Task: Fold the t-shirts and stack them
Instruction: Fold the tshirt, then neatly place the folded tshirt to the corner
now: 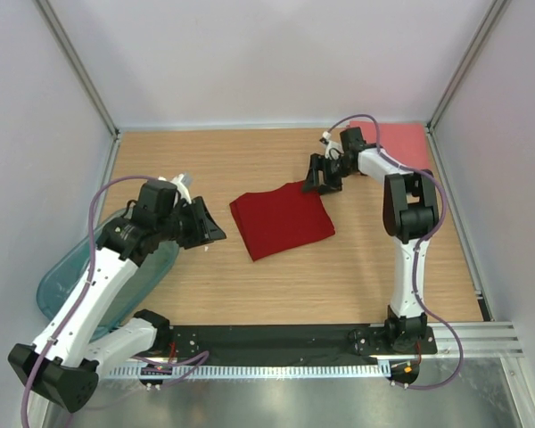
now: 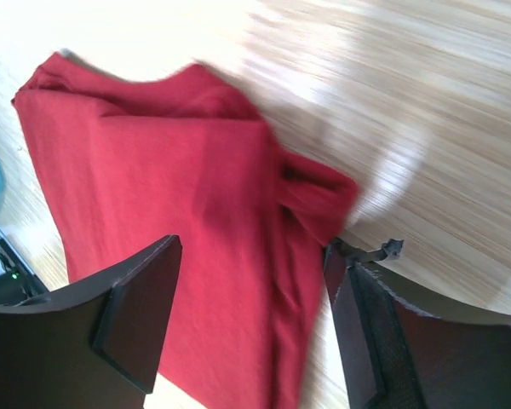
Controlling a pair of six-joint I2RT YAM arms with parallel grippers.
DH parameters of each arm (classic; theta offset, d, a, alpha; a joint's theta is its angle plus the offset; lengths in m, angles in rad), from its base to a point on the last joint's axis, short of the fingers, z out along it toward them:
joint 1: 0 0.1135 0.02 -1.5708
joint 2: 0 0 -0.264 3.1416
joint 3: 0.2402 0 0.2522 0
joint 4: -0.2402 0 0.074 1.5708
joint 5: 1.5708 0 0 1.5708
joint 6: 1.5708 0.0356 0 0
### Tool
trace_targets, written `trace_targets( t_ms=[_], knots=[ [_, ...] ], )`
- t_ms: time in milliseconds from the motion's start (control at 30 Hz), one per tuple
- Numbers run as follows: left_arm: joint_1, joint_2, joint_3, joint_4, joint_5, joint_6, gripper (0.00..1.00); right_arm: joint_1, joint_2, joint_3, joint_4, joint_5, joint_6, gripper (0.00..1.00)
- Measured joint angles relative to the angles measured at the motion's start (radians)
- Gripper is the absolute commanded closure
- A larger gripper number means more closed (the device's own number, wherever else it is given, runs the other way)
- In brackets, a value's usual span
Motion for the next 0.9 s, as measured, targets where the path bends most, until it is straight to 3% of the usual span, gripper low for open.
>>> trace_targets(
  t_ms=[67, 233, 267, 367, 433, 633, 900],
  knots=[
    [0.000, 0.005, 0.000, -0.001, 0.001, 0.000, 0.55, 0.031, 0.004, 0.002, 0.012, 0.002, 0.002, 0.32],
    [0.000, 0.018, 0.000, -0.003, 0.002, 0.002, 0.54, 0.115, 0.008, -0.037, 0.100, 0.016, 0.056, 0.54],
    [0.000, 0.019, 0.000, -0.004, 0.002, 0.003, 0.54, 0.126, 0.008, -0.045, 0.115, 0.017, 0.068, 0.59],
    [0.000, 0.020, 0.000, -0.006, 0.002, 0.003, 0.54, 0.142, 0.008, -0.071, 0.155, 0.030, 0.092, 0.89],
    [0.000, 0.020, -0.001, -0.010, 0.002, 0.003, 0.53, 0.141, 0.008, -0.080, 0.169, 0.035, 0.106, 0.98],
    [0.000, 0.020, -0.031, -0.014, 0.011, -0.001, 0.53, 0.143, 0.008, -0.052, 0.131, 0.063, 0.108, 0.99],
    [0.000, 0.030, -0.048, -0.033, 0.029, -0.003, 0.53, 0.145, -0.007, 0.162, -0.106, 0.279, 0.047, 0.99]
  ],
)
